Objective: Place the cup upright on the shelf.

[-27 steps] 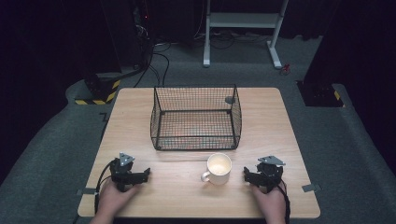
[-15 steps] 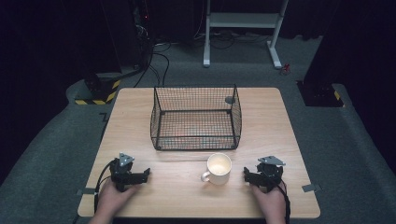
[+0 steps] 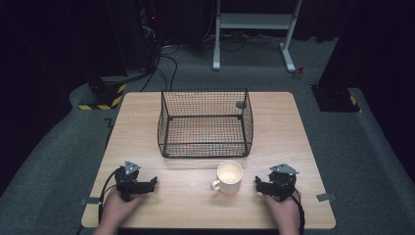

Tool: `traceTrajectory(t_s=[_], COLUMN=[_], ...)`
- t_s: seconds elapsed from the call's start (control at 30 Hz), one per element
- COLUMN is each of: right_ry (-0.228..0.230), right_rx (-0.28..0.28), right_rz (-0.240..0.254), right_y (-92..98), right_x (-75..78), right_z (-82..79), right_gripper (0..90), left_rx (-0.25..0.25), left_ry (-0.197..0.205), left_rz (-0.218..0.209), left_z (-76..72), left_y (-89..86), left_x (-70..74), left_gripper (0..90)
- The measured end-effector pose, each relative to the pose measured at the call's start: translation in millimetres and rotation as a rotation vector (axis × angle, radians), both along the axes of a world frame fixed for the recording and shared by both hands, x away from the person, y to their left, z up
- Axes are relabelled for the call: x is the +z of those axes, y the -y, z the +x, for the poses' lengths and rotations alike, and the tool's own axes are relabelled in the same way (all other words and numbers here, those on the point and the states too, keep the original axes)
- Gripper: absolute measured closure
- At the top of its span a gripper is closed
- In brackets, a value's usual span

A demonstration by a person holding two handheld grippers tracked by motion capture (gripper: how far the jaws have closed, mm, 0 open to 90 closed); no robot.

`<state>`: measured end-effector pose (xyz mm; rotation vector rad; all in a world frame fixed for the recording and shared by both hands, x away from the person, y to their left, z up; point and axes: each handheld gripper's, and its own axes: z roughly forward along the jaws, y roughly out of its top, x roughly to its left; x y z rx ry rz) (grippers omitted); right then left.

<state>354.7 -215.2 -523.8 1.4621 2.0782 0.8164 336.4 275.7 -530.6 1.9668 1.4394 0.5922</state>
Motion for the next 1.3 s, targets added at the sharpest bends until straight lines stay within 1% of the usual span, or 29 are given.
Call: traceTrajectory(t_s=[0.03,0.17,0.27,0.33,0.4,0.7,0.87,0.9,1.13,1.23,1.27,1.3], right_ry=[0.004,-0.008,-0.003,0.009,0.018,0.048,0.066,0.078,0.102,0.119,0.119,0.130], right_rx=[0.014,0.027,0.043,0.057,0.060,0.082,0.092,0.099,0.111,0.128,0.128,0.135], right_rz=[-0.012,-0.008,-0.005,-0.010,0.001,0.008,0.026,0.032,0.055,0.066,0.066,0.069], right_y=[-0.2,-0.3,0.4,1.0,-0.3,-5.0,-9.1,-10.1,-13.0,-16.0,-16.0,-17.8], right_x=[0.5,1.5,3.3,5.4,8.9,17.5,24.6,27.1,36.0,42.6,42.6,46.2], right_z=[-0.5,-3.4,-5.6,-6.6,-9.2,-14.3,-18.1,-19.3,-24.1,-26.9,-26.9,-28.4], right_gripper=[8.9,9.0,9.1,9.2,9.3,9.3,9.3,9.2,9.2,9.3,9.3,9.3], left_rx=[0.000,0.001,0.001,0.000,0.001,0.001,0.000,0.000,-0.003,-0.003,-0.003,-0.003], left_ry=[0.000,0.002,0.001,0.001,0.002,0.002,0.000,0.000,-0.002,-0.002,-0.002,-0.003], left_rz=[0.000,0.000,0.000,0.000,0.000,0.000,0.000,0.000,0.004,0.003,0.003,0.004], left_z=[0.0,0.0,0.0,0.0,0.0,0.0,0.0,0.0,-0.1,-0.1,-0.1,-0.1], left_y=[0.0,0.1,0.1,0.1,0.1,0.1,0.0,0.0,-0.3,-0.3,-0.3,-0.4], left_x=[0.0,-0.1,-0.1,-0.1,-0.1,-0.1,0.0,0.0,0.2,0.2,0.2,0.3], left_gripper=[0.7,0.7,0.7,0.7,0.7,0.7,0.7,0.7,0.7,0.7,0.7,0.8])
